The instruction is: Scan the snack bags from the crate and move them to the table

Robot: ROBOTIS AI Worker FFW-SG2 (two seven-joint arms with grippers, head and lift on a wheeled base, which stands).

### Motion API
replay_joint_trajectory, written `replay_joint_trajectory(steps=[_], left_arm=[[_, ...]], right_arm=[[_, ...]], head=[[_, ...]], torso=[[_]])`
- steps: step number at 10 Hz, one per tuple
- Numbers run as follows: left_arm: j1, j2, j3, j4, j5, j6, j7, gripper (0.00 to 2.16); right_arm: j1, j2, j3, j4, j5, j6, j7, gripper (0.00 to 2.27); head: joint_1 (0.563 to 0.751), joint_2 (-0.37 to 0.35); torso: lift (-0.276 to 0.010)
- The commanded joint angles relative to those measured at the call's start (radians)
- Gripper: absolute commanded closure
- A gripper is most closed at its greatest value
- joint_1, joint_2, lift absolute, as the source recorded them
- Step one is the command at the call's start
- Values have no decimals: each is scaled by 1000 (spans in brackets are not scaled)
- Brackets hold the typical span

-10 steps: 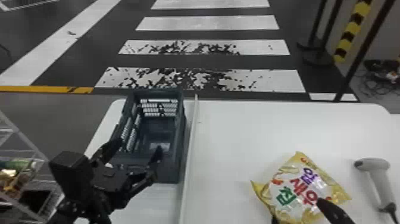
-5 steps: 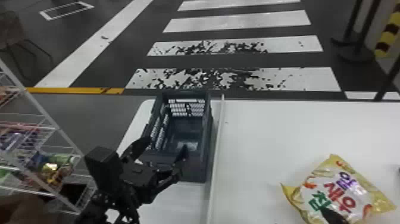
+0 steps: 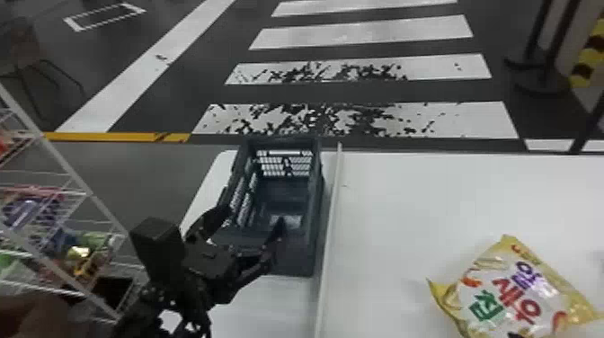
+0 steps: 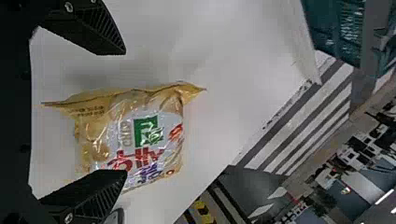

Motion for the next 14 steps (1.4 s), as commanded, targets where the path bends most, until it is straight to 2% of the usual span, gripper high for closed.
replay_joint_trajectory(steps=[1,3,4,5,6,7,8,9,11,14], left_arm=[[-5,4,0,8,14,-7,-3,36],[-5,4,0,13,18,-7,-9,36],[-5,4,0,13,18,-13,-9,36],[-5,-1,0,15,18,-16,-8,33],[-5,-1,0,19,18,-25,-8,33],[-14,-4,2,30,18,-25,-8,29],[-23,-13,2,39,18,-25,-8,26],[-31,-18,-3,42,18,-22,-8,26],[-37,-24,-5,51,18,-22,-11,26],[-43,-28,-3,73,18,-22,-19,26]], right_arm=[[-56,22,76,1,15,97,-17,87],[-65,30,101,-2,-2,91,-30,87],[-50,19,104,-4,-21,-13,-30,93],[-27,2,93,7,-39,-182,-29,110],[10,-30,38,42,-105,-406,-4,127],[55,-53,1,68,-168,-581,9,127],[70,-53,-9,96,-200,-620,28,127],[68,-52,-9,110,-212,-627,29,124],[47,-52,-19,125,-231,-614,42,124],[-36,-38,-39,228,-281,-633,51,124]], head=[[695,210],[695,165],[695,164],[695,173],[695,199],[695,252],[695,335],[695,350],[695,350],[695,350]], torso=[[-95],[-95],[-95],[-95],[-95],[-95],[-95],[-95],[-95],[-95]])
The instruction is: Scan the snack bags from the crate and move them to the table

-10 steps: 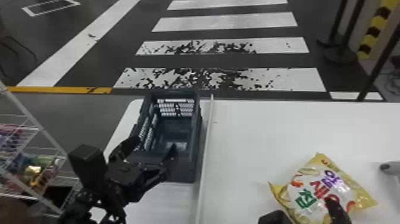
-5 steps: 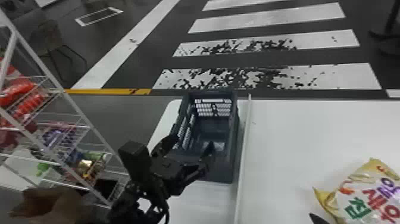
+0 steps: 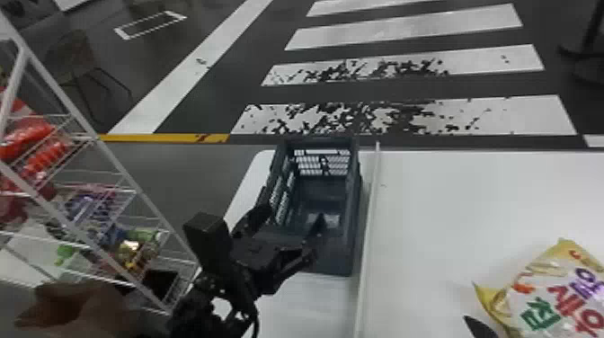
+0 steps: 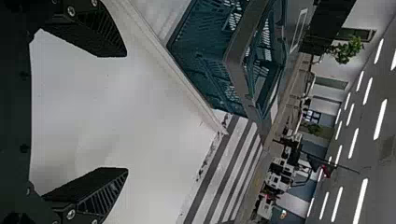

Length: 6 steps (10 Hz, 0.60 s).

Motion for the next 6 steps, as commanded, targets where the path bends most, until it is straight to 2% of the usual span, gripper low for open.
replay_joint_trajectory(steps=[1,3,6], left_arm=[[0,-1,4,9,0,0,-1,26],[-11,-1,3,24,0,0,-4,26],[-17,-5,0,30,0,0,-9,26]], right_arm=[[-38,4,-11,48,-15,-19,0,124],[-65,10,-39,68,-15,-19,0,124],[-105,-2,-60,99,-2,15,0,127]], head=[[695,350],[695,341],[695,299]], torso=[[-95],[-95],[-95]])
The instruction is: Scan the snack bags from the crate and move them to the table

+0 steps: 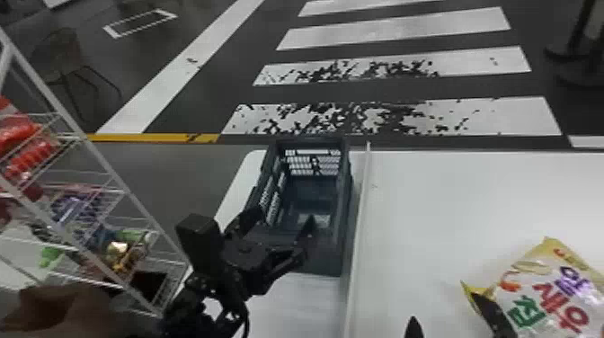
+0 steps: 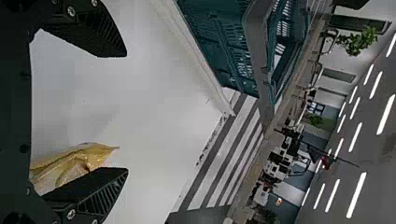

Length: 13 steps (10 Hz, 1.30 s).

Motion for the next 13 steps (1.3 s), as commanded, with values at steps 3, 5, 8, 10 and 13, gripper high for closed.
replay_joint_trajectory(steps=[3,5,8,10,13], left_arm=[[-1,-2,0,-4,5,0,-17,29],[2,-3,0,-5,5,0,-20,29],[2,-3,0,-9,14,0,-40,29],[2,-5,0,-12,20,0,-46,22],[5,-6,3,-16,26,0,-54,22]], right_arm=[[-48,-32,-19,36,22,65,13,130],[-49,-41,-19,36,36,83,13,218],[-59,-41,-12,54,102,154,42,903],[-78,-44,6,63,169,252,72,1409],[-51,-73,4,54,201,157,55,2246]], head=[[695,258],[695,234],[695,215],[695,194],[695,170]], torso=[[-95],[-95],[-95],[-95],[-95]])
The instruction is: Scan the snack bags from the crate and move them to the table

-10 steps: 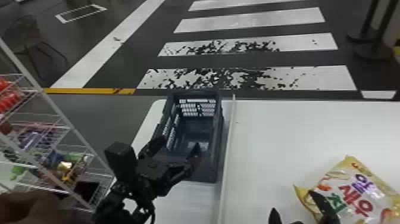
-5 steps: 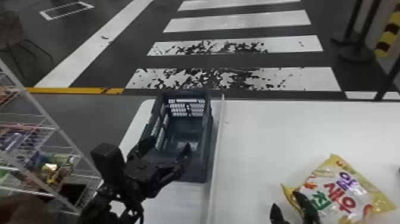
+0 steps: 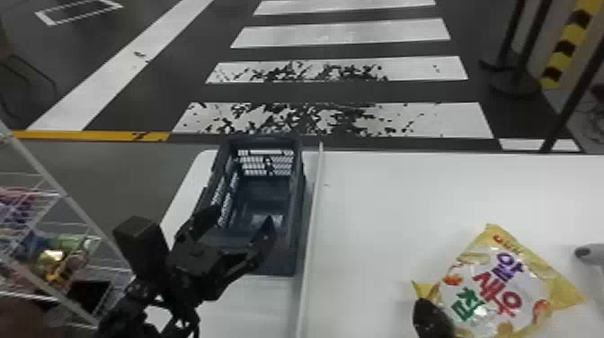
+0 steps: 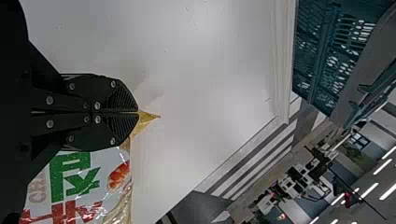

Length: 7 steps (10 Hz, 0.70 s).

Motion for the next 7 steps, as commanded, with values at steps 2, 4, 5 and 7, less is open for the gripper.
replay_joint_trajectory(steps=[2,4,5,7], left_arm=[[-5,-9,-8,4,-1,0,-6,22],[-11,-17,-20,8,-9,3,-6,22],[-14,-18,-31,4,-13,3,-6,22],[-18,-20,-40,-2,-16,3,-6,19]], right_arm=[[44,-23,-32,-93,-9,-86,-28,2246],[93,-26,-112,-235,-89,-117,-40,2246],[110,-19,-156,-301,-127,-95,-40,2246],[125,-18,-167,-389,-125,98,-16,680]], head=[[695,178],[695,170],[695,156],[695,112]], torso=[[-95],[-95],[-95],[-95]])
